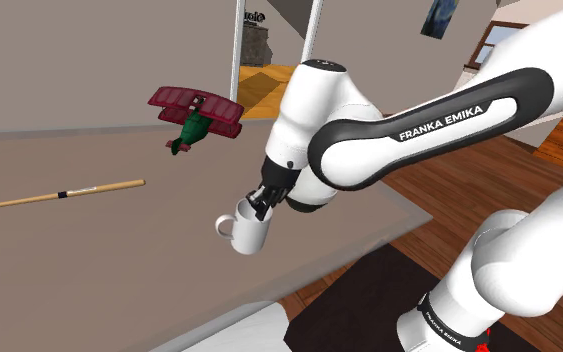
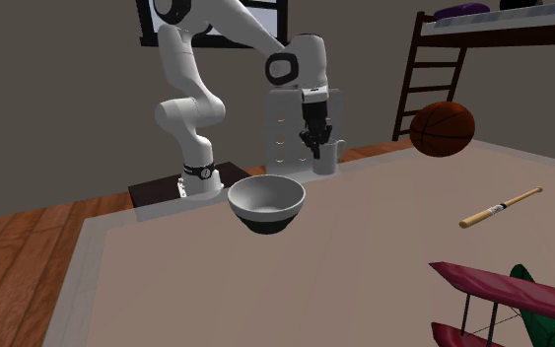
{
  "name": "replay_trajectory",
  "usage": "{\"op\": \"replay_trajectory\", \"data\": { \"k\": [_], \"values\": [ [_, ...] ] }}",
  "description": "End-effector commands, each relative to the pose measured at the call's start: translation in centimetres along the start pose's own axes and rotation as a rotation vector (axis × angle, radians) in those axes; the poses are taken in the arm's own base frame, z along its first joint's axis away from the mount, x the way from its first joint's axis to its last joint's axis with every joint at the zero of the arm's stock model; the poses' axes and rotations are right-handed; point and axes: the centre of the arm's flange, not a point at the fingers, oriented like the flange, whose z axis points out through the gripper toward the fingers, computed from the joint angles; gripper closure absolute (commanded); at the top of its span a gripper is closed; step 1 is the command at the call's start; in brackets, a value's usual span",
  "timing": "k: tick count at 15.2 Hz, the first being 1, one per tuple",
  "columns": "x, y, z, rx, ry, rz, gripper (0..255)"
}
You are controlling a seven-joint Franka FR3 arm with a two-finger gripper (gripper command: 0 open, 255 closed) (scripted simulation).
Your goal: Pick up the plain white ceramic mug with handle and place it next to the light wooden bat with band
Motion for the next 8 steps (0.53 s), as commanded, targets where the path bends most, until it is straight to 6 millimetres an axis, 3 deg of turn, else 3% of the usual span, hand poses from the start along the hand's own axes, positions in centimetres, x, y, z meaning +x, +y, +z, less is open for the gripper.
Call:
{"op": "replay_trajectory", "data": {
  "k": [1, 8],
  "values": [
    [0.1, 0.0, -1.0, 0.0, 0.0, 0.0, 255],
    [0.7, -0.1, -4.6, 0.0, 0.0, 0.0, 255]
  ]
}}
